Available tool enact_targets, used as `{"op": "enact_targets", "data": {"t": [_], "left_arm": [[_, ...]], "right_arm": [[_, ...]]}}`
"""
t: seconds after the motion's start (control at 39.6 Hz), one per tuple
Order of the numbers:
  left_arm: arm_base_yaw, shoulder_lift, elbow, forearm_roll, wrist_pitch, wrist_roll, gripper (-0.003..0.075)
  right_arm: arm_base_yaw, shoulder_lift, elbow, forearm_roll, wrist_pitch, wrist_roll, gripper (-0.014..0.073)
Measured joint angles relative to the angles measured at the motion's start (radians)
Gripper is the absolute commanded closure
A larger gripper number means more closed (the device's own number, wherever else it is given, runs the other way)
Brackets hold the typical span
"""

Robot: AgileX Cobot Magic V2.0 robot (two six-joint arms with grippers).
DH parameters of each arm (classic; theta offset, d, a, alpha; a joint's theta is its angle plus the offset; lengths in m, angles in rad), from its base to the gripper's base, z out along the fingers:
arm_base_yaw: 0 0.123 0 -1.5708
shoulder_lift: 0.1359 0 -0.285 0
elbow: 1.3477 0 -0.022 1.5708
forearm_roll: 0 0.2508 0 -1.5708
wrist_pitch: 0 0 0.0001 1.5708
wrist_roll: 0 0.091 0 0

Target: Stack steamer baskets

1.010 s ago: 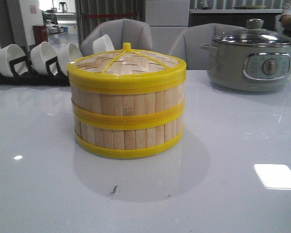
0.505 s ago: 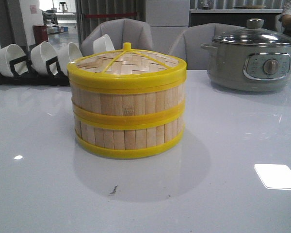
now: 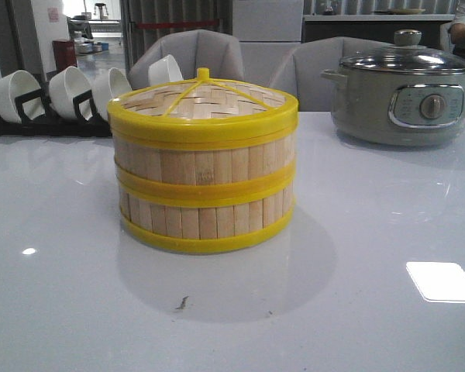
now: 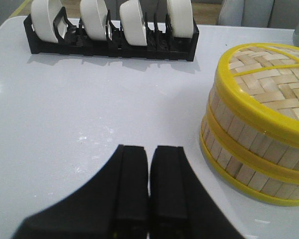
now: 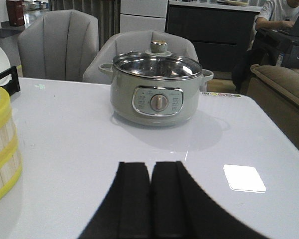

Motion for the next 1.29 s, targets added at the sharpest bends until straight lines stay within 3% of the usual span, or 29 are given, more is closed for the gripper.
{"op": "enact_targets", "data": {"t": [0.28,0.53,0.83,1.04,1.29], "left_arm": [[0.000,-0.010,0.000,0.035,0.000,0.000,0.0632],[0.003,-0.163,0.017,0.062,0.034,0.000,0.0632],[0.059,-0.510,0.266,0.046,-0.106,0.000,0.0632],[0.093,-0.690,0.433,0.041,-0.122,0.000,0.0632],[0.101,-0.732,0.450,0.022,-0.098,0.000,0.0632]], "right_arm": [[0.000,0.000,0.000,0.000,0.000,0.000,0.0547],[0.000,0.000,0.000,0.000,0.000,0.000,0.0547],[0.000,0.000,0.000,0.000,0.000,0.000,0.0547],[0.000,0.000,0.000,0.000,0.000,0.000,0.0547],[0.000,0.000,0.000,0.000,0.002,0.000,0.0547]]}}
